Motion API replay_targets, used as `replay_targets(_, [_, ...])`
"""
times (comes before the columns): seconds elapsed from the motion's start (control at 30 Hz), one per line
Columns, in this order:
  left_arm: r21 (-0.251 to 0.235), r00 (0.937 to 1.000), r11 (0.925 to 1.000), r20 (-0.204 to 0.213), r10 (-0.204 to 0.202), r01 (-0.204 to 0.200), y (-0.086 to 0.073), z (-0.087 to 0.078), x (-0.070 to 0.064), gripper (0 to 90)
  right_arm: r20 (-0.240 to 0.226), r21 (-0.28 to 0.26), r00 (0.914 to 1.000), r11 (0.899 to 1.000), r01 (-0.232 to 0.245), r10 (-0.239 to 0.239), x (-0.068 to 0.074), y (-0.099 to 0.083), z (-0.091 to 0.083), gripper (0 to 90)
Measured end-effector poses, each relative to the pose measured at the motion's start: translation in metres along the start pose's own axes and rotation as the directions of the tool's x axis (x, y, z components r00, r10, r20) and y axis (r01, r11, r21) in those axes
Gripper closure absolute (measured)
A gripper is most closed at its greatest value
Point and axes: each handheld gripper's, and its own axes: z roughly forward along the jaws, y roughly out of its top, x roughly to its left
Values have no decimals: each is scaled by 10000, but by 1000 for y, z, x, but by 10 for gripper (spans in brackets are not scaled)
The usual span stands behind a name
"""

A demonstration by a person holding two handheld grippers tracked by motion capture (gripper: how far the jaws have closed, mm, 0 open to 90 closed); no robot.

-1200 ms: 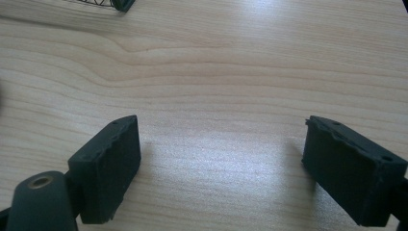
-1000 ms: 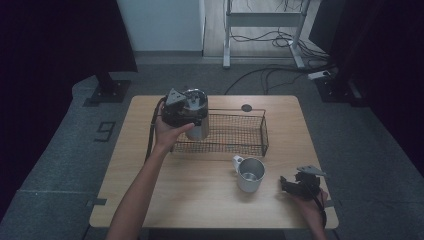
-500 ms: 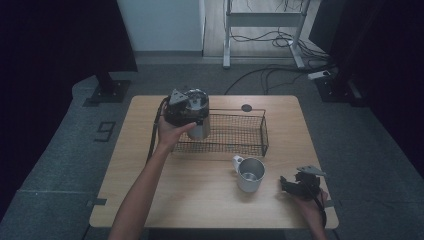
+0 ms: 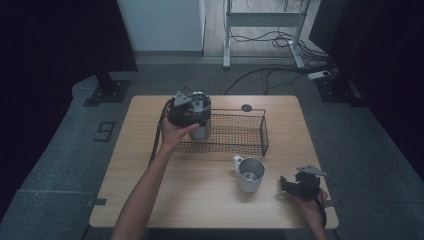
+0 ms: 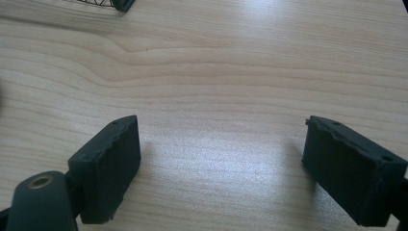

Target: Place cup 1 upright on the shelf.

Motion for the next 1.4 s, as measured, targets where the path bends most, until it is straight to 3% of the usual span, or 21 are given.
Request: replay_targets(1.4, [869,9983,9945,-154,-565,576,-29,30,10,41,1,0,10000,10000,-2,2,0,0,0,128])
